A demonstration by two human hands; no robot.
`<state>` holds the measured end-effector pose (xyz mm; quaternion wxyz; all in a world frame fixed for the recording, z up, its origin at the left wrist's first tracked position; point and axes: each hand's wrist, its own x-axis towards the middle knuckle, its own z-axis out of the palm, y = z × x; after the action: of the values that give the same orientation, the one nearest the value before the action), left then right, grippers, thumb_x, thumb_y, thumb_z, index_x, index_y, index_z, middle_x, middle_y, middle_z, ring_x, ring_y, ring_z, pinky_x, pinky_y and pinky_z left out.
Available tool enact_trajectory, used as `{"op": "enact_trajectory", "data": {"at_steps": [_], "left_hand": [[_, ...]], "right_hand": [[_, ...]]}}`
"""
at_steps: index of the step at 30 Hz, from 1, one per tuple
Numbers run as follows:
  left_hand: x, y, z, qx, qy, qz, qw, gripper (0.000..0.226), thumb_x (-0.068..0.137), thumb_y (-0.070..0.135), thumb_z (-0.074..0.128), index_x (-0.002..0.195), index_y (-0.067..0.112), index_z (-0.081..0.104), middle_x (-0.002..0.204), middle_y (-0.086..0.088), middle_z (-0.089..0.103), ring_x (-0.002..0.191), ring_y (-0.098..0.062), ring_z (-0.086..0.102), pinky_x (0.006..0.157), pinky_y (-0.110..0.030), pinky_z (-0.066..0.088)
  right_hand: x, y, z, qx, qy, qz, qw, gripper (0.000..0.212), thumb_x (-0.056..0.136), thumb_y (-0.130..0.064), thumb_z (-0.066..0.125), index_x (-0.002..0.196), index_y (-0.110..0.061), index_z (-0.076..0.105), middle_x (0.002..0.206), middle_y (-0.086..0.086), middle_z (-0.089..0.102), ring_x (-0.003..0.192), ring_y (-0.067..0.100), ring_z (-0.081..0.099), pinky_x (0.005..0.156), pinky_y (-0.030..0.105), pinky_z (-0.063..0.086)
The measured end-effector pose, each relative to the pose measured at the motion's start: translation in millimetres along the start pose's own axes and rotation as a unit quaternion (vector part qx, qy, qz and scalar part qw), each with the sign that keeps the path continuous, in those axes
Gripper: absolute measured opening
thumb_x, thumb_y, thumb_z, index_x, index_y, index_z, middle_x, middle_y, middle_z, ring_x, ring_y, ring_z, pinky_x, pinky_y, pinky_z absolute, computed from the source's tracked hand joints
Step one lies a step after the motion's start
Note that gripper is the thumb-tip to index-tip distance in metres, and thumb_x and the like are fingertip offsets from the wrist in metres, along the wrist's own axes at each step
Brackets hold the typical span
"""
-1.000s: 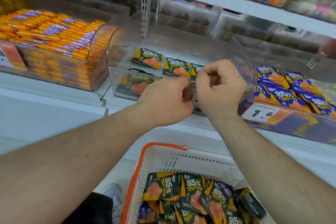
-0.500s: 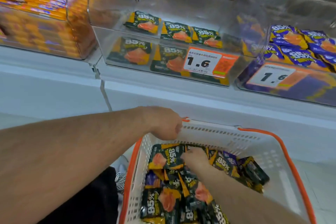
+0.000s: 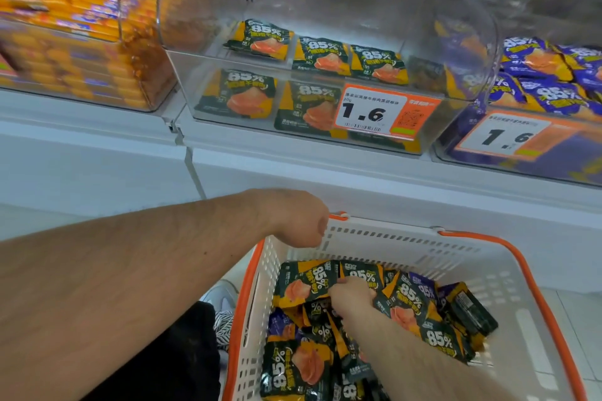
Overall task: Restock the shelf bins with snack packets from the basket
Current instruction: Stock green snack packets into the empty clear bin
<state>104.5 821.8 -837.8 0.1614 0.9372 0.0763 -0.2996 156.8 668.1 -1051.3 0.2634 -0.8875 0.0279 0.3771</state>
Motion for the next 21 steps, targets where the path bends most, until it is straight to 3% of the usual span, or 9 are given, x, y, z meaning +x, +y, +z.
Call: {"op": "enact_trajectory", "data": {"at_steps": [3, 5, 6, 7, 9, 12, 14, 17, 21], "left_hand": [[-4, 0, -4, 0.002, -0.011, -0.005, 1.000, 0.023, 0.098, 0.021, 0.045, 0.109, 0.013, 0.064, 0.092, 0.004, 0.057, 0.078, -0.013, 0.051, 0.066, -0.025, 0.037], [-4, 1, -6, 0.002, -0.012, -0.007, 1.000, 0.022, 0.096, 0.017, 0.045, 0.089, 0.009, 0.064, 0.081, 0.001, 0.053, 0.067, -0.013, 0.047, 0.061, -0.025, 0.036], [-3, 1, -8, -0.001, -0.004, -0.008, 1.000, 0.026, 0.095, 0.016, 0.045, 0.112, -0.002, 0.039, 0.077, 0.000, 0.050, 0.064, -0.014, 0.043, 0.060, -0.027, 0.035], [-3, 0, -9, -0.002, 0.000, -0.016, 1.000, 0.017, 0.094, 0.017, 0.047, 0.081, 0.021, 0.036, 0.079, -0.001, 0.049, 0.066, -0.016, 0.044, 0.063, -0.029, 0.036], [-6, 1, -14, -0.001, 0.017, -0.023, 1.000, 0.020, 0.095, 0.027, 0.051, 0.105, 0.011, 0.059, 0.102, -0.004, 0.060, 0.085, -0.019, 0.052, 0.075, -0.032, 0.042], [-13, -3, -21, -0.080, 0.047, -0.034, 0.995, 0.061, 0.096, 0.048, 0.054, 0.142, 0.012, 0.041, 0.141, -0.007, 0.049, 0.121, -0.023, 0.051, 0.096, -0.032, 0.043], [-18, -7, -27, -0.148, 0.072, -0.030, 0.986, 0.068, 0.093, 0.055, 0.055, 0.143, 0.010, 0.040, 0.144, -0.008, 0.047, 0.125, -0.025, 0.050, 0.099, -0.033, 0.043], [-27, -13, -41, -0.284, 0.175, 0.006, 0.943, 0.040, 0.090, 0.046, 0.064, 0.102, 0.008, 0.064, 0.099, -0.006, 0.065, 0.087, -0.022, 0.060, 0.073, -0.032, 0.048], [-48, -10, -60, -0.445, 0.268, 0.063, 0.852, 0.013, 0.090, 0.019, 0.069, 0.081, 0.012, 0.062, 0.071, 0.004, 0.064, 0.064, -0.010, 0.056, 0.053, -0.021, 0.047]], "right_hand": [[-5, -9, -24, 0.013, -0.005, -0.067, 0.998, 0.016, 0.093, -0.012, 0.054, 0.094, -0.016, 0.069, 0.078, 0.005, 0.060, 0.078, 0.024, 0.056, 0.071, 0.029, 0.047], [-14, -25, -47, -0.024, 0.018, -0.129, 0.991, 0.022, 0.098, -0.018, 0.053, 0.077, -0.016, 0.061, 0.071, 0.003, 0.059, 0.065, 0.018, 0.054, 0.059, 0.027, 0.041], [-20, -35, -60, -0.051, 0.027, -0.158, 0.986, 0.025, 0.098, -0.020, 0.052, 0.075, -0.013, 0.057, 0.071, 0.004, 0.058, 0.065, 0.017, 0.053, 0.058, 0.028, 0.039], [-27, -45, -72, -0.076, 0.038, -0.187, 0.979, 0.026, 0.098, -0.022, 0.051, 0.073, -0.012, 0.054, 0.070, 0.006, 0.054, 0.063, 0.017, 0.049, 0.056, 0.028, 0.036], [-46, -67, -96, -0.095, 0.040, -0.240, 0.965, 0.027, 0.098, -0.025, 0.050, 0.074, -0.014, 0.054, 0.070, 0.011, 0.052, 0.062, 0.017, 0.046, 0.049, 0.026, 0.035], [-77, -93, -124, -0.046, 0.010, -0.308, 0.950, 0.028, 0.101, -0.023, 0.050, 0.076, -0.011, 0.053, 0.068, 0.007, 0.048, 0.061, 0.016, 0.044, 0.052, 0.027, 0.032], [-97, -109, -139, 0.024, -0.019, -0.339, 0.940, 0.028, 0.102, -0.020, 0.049, 0.078, -0.006, 0.049, 0.071, 0.007, 0.037, 0.063, 0.016, 0.036, 0.056, 0.028, 0.028], [-120, -128, -155, 0.126, -0.023, -0.369, 0.921, 0.027, 0.101, -0.020, 0.052, 0.081, -0.002, 0.052, 0.075, 0.007, 0.042, 0.072, 0.018, 0.039, 0.062, 0.031, 0.033], [-149, -144, -164, 0.250, -0.007, -0.396, 0.884, 0.005, 0.099, -0.021, 0.058, 0.099, -0.019, 0.062, 0.087, 0.003, 0.067, 0.085, 0.022, 0.064, 0.076, 0.037, 0.051]]}}
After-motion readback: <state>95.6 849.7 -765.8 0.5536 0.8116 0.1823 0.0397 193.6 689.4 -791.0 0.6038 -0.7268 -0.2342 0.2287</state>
